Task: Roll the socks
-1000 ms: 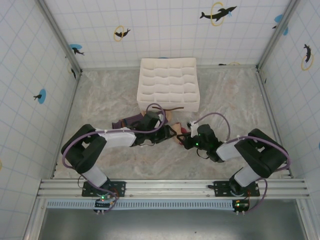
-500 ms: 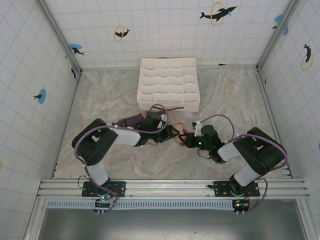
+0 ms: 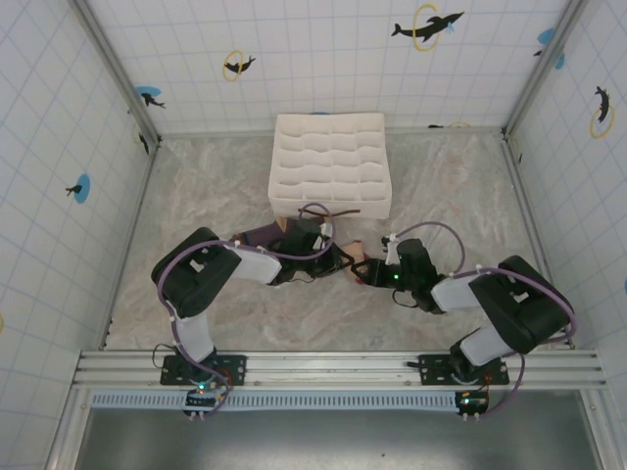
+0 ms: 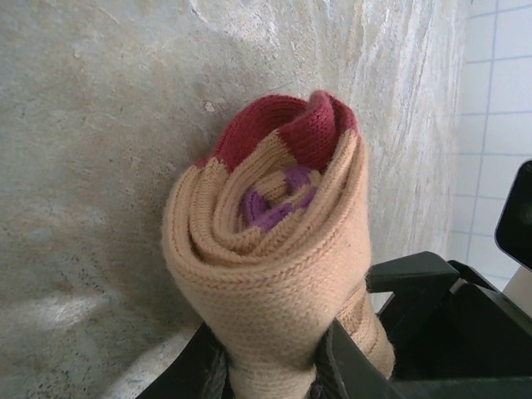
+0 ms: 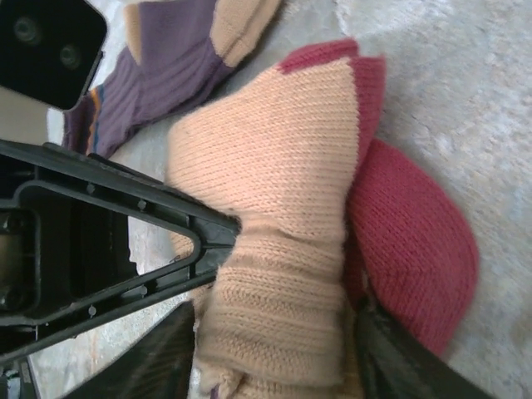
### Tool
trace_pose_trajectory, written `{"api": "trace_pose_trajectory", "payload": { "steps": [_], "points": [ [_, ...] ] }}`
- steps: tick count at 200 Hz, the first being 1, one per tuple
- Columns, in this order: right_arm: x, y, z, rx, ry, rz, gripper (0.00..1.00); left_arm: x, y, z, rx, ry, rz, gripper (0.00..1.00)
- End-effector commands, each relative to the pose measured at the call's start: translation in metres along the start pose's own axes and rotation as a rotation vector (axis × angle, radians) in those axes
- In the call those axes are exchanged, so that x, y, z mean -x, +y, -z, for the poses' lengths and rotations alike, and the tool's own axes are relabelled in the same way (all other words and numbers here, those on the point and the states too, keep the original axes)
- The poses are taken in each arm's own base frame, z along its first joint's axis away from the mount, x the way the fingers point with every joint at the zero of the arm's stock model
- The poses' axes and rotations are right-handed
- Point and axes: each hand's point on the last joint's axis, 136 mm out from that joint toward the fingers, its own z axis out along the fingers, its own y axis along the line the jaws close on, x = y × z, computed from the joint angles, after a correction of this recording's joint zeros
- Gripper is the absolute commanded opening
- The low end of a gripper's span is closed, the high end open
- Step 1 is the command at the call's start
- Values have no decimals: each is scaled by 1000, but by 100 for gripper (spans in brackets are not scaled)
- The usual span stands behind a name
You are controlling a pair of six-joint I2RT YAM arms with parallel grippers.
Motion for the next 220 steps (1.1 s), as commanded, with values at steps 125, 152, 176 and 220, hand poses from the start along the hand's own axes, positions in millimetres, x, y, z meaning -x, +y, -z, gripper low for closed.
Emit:
{"api": "trace_pose_trajectory", "payload": {
  "steps": [125,152,176,220],
  "points": [
    [20,-13,7,-119,201,-32,75,-9,27,-7,141,61,-56,17],
    [15,-8,-2,-45,203,-73,72,-8,28,-8,144,56,-52,18],
    [4,-6,-7,10,223,-126,66,-8,29,-10,141,56,-45,19],
    [-16,-11,-7,24,250,-184,35,-9,30,-11,126,47,-32,26]
  ]
}}
